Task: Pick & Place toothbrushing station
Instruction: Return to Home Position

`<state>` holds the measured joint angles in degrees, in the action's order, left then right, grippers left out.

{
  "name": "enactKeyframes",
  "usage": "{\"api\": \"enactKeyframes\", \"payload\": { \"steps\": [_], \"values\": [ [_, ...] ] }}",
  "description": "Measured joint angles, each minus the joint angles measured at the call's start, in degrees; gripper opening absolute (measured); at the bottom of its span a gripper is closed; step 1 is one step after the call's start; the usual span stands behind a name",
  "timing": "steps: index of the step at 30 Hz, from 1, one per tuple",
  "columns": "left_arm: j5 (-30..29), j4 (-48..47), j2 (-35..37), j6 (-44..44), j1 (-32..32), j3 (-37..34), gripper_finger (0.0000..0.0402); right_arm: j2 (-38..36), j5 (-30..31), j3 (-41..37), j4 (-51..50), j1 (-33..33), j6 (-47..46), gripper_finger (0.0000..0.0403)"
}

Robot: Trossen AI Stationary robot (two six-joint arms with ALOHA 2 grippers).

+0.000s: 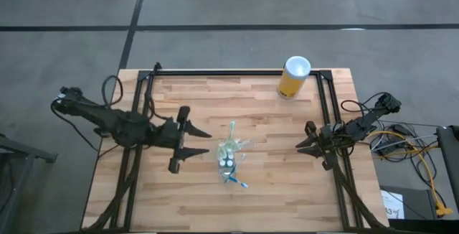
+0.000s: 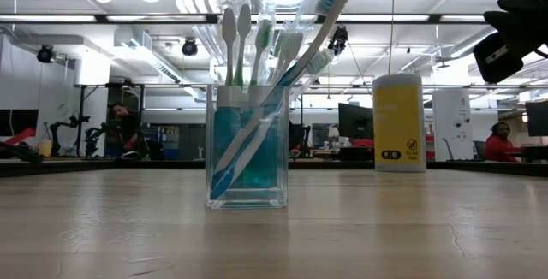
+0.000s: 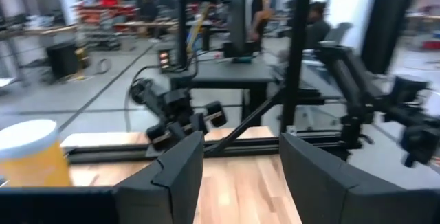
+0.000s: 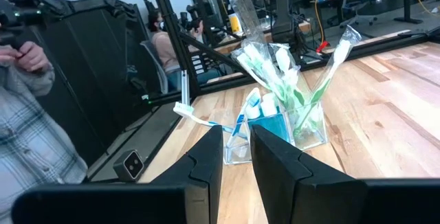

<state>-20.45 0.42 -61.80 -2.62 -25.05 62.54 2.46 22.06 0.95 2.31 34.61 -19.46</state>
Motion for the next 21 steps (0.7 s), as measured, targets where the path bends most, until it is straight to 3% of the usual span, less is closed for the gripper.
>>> {"api": "enactKeyframes", "payload": {
  "steps": [10, 21],
  "values": [
    [21.49, -5.58, 4.35, 0.88, 11.42, -0.02, 0.0195, 0.0, 0.0, 0.0, 0.0, 0.0, 0.0, 0.0075],
    [22.99, -12.05, 11.93, -0.52, 16.72, -4.52, 0.0195, 0.0, 0.0, 0.0, 0.0, 0.0, 0.0, 0.0075]
  ]
}}
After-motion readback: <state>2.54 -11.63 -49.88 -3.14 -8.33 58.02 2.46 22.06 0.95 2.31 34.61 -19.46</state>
